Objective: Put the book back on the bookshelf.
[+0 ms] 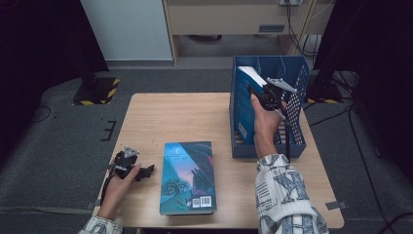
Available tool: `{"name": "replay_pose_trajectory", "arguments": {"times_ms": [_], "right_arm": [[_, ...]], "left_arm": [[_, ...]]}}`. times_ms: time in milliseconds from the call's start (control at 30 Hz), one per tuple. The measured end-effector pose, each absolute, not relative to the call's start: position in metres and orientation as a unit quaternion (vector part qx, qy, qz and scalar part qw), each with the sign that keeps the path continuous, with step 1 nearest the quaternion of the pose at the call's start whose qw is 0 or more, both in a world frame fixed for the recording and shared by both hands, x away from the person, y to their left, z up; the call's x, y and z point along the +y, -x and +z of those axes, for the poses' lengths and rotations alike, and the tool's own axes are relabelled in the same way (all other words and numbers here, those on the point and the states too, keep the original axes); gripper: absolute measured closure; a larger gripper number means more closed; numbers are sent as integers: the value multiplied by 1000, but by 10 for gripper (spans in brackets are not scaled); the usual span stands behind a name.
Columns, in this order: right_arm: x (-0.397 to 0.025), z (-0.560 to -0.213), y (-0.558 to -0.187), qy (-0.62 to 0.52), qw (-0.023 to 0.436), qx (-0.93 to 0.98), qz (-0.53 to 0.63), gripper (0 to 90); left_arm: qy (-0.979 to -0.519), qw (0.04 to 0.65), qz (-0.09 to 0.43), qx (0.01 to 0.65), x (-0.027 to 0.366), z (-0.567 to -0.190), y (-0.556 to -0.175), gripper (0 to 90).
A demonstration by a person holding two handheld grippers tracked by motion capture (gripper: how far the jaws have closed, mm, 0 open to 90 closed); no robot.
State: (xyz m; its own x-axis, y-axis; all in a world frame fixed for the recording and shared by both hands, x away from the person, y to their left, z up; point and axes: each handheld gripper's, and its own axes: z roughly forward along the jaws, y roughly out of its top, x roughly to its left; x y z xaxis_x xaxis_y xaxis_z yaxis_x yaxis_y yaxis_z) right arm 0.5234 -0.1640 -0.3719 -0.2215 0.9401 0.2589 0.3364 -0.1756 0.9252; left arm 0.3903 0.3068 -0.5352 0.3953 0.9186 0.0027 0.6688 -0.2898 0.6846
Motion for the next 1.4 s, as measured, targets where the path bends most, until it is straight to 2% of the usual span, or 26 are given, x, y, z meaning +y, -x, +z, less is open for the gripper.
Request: {"name": "replay_pose_trajectory", "arguments": {"times_ms": [1000, 1400], "right_arm": [[-171, -377, -482, -575, 257, 601, 493, 572], [-167, -374, -477, -568, 253, 605, 497, 477]], "left_arm": [[-776, 307, 205, 511, 306, -535, -389, 1], [-777, 307, 204, 511, 305, -535, -389, 1]]}}
